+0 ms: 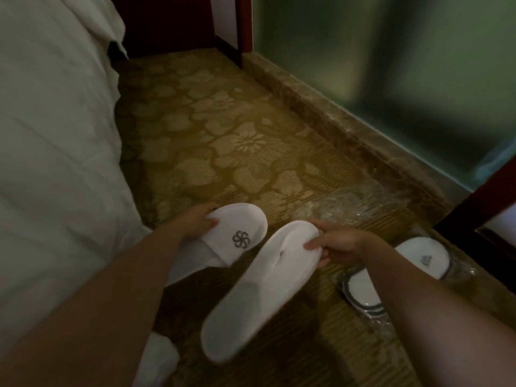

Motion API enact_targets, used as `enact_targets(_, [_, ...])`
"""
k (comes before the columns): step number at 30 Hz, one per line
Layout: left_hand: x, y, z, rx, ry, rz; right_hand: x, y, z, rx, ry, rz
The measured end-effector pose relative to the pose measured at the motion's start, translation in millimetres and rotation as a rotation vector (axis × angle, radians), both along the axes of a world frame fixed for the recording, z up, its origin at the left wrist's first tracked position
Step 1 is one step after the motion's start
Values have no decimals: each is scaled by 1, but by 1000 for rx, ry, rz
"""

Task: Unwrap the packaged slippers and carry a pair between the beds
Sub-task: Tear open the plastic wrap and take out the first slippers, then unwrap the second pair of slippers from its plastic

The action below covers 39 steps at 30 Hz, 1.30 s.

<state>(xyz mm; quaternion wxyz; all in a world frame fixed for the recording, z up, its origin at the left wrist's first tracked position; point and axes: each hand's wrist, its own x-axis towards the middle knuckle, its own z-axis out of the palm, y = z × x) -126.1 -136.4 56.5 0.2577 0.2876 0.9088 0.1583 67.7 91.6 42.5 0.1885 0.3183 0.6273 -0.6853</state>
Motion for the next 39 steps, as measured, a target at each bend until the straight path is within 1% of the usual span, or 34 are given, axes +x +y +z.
enact_targets(3, [-12,-4,-14,-66,-18,-57,-6,-9,-11,17,-108,74])
enact_targets(7, [-17,1,-35,-79,-26,-76,-10,-17,-30,92,-230,126])
enact_targets(10, [-23,3,-52,-97,-44,-78,-10,-22,-43,83,-298,158])
enact_targets(13, [-29,4,-69,-96,-71,-83,-9,-25,-58,67,-314,179])
enact_targets(16, [-32,5,-81,-100,-77,-80,-9,-27,-72,9,-314,183])
enact_targets(19, [-35,6,-92,-113,-49,-62,-13,-31,-79,-11,-333,211])
enact_targets(22, [-34,4,-102,-166,-10,-36,-19,-37,-86,-3,-358,270])
enact_targets(24, [-33,1,-106,-210,-14,-40,-23,-41,-90,99,-377,349])
enact_targets(26, [-35,-1,-108,-230,-55,-63,-26,-44,-93,255,-372,427])
enact_targets(28, [-36,-2,-107,-234,-105,-75,-27,-47,-95,338,-361,445])
enact_targets(31, [-33,3,-107,-254,-121,-95,-27,-50,-97,425,-341,449])
enact_targets(34, [-26,12,-105,-282,-97,-108,-27,-51,-93,659,-284,539])
enact_targets(36, [-20,21,-100,-277,-49,-132,-28,-50,-87,727,-246,499])
enact_targets(39, [-6,41,-87,-263,16,-209,-27,-39,-72,744,-175,360])
